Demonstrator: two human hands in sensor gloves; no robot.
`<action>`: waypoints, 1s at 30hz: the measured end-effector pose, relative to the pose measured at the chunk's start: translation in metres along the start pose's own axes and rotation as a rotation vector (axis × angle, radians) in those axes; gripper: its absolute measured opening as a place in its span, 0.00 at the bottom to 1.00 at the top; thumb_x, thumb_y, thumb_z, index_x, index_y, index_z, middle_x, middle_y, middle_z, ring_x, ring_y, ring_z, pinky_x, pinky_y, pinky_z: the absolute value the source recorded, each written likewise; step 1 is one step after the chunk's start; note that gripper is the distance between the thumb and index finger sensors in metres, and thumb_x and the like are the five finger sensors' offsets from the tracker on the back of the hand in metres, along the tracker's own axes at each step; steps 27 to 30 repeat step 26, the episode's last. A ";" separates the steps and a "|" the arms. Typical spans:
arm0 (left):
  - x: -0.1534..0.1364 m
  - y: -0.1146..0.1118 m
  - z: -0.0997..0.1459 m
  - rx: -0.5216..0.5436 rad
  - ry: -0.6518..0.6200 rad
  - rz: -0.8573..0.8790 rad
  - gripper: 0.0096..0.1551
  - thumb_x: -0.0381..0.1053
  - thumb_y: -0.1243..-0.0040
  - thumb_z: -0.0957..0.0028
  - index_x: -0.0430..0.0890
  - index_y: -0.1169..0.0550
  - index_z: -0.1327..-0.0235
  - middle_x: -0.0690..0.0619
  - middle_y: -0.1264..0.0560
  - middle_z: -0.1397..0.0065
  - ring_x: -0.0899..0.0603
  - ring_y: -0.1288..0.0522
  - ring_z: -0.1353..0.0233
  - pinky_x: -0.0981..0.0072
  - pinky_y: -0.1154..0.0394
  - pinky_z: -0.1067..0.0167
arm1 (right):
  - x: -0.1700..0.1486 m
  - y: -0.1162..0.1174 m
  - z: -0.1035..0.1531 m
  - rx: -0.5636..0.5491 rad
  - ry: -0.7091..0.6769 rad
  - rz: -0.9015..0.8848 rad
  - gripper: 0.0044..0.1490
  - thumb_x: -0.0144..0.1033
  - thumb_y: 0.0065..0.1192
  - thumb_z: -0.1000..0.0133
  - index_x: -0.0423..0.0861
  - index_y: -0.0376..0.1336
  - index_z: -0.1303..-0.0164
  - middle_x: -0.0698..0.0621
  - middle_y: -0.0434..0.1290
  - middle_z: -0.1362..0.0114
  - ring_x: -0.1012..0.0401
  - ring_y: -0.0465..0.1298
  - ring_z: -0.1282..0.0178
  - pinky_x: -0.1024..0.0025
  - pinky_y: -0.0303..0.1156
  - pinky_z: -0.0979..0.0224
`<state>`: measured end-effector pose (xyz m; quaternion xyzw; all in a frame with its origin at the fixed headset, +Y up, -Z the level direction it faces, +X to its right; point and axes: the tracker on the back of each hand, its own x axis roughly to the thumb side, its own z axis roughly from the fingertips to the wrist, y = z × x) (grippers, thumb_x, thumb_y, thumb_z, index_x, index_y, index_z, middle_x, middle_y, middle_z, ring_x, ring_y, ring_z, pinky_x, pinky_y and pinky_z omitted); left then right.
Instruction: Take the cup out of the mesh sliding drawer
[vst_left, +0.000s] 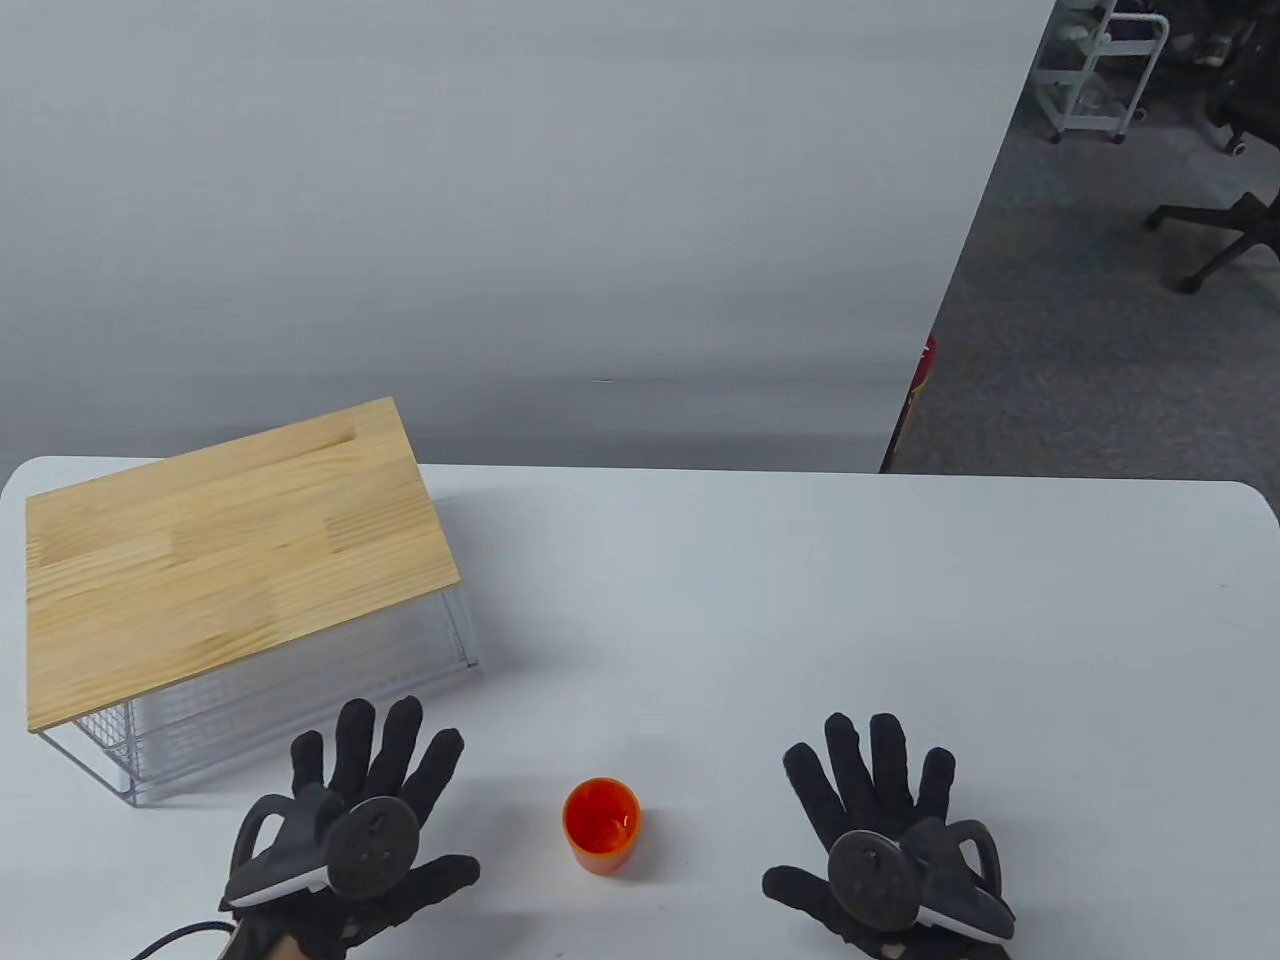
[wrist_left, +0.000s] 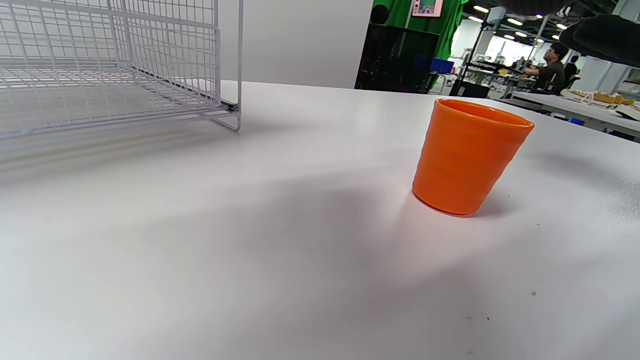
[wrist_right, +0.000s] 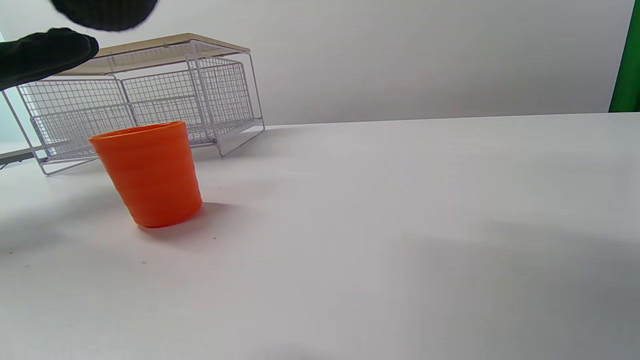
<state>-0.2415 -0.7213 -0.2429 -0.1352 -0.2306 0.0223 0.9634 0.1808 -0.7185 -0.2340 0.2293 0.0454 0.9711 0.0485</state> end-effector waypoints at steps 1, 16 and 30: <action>0.000 0.001 0.000 0.002 0.003 0.000 0.62 0.82 0.65 0.46 0.48 0.71 0.19 0.33 0.79 0.21 0.17 0.79 0.28 0.13 0.75 0.44 | 0.000 0.000 0.000 0.001 0.001 0.002 0.64 0.76 0.41 0.47 0.46 0.31 0.15 0.29 0.28 0.13 0.27 0.24 0.23 0.15 0.24 0.38; -0.002 0.002 0.001 0.005 0.005 0.013 0.62 0.82 0.65 0.46 0.48 0.71 0.19 0.34 0.79 0.21 0.17 0.80 0.28 0.14 0.75 0.45 | 0.002 0.001 0.000 0.010 0.007 0.021 0.64 0.77 0.40 0.47 0.45 0.30 0.15 0.29 0.27 0.13 0.27 0.23 0.24 0.15 0.22 0.40; -0.003 -0.001 -0.002 -0.008 0.017 0.014 0.62 0.82 0.65 0.46 0.48 0.71 0.20 0.34 0.79 0.21 0.17 0.80 0.28 0.14 0.75 0.45 | 0.004 0.002 0.000 0.016 0.007 0.030 0.64 0.76 0.41 0.47 0.45 0.30 0.15 0.29 0.28 0.13 0.27 0.23 0.24 0.15 0.22 0.40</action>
